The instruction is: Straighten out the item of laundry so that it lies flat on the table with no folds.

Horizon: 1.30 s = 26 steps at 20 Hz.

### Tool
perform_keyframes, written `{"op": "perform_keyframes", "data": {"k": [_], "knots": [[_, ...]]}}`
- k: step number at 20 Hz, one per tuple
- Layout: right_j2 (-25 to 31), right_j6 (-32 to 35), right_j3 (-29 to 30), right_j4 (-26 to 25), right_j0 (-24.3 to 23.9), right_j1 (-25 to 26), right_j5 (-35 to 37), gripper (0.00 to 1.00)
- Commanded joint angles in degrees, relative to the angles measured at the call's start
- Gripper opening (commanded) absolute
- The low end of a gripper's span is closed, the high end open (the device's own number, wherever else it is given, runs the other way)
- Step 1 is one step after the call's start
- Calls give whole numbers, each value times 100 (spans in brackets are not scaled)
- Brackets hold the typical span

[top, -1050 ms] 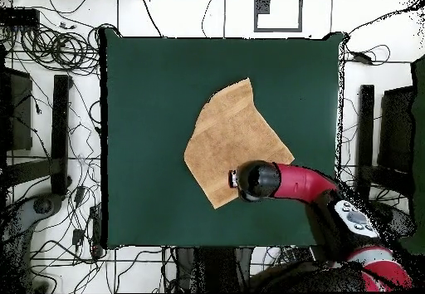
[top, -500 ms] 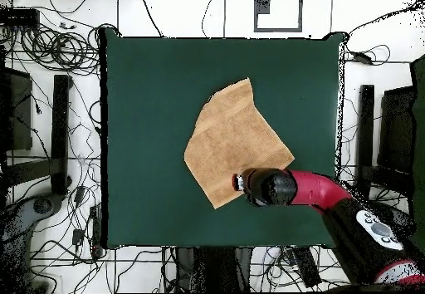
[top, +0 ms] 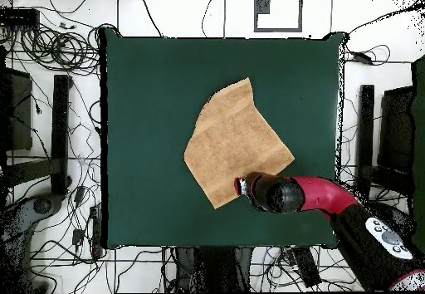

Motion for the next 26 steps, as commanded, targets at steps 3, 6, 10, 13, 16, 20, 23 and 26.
{"op": "perform_keyframes", "data": {"k": [3, 6, 10, 13, 16, 20, 23, 26], "knots": [[843, -1281, -2933, -2901, -1252, 1824, -2538, 0], [1393, -1914, -2872, -2887, -1679, 2135, -2018, 0], [2069, -3258, -2987, -2552, -2179, 2742, -1157, 0], [2307, -4182, -3225, -2039, -2264, 3020, -282, 0], [2410, -4426, -3363, -1942, -2238, 3067, 92, 0], [2478, -4502, -3482, -2038, -2164, 2998, 319, 0], [2390, -4168, -3512, -2428, -1972, 2721, 297, 0], [2005, -2968, -3363, -3271, -1525, 2080, 119, 0]]}}
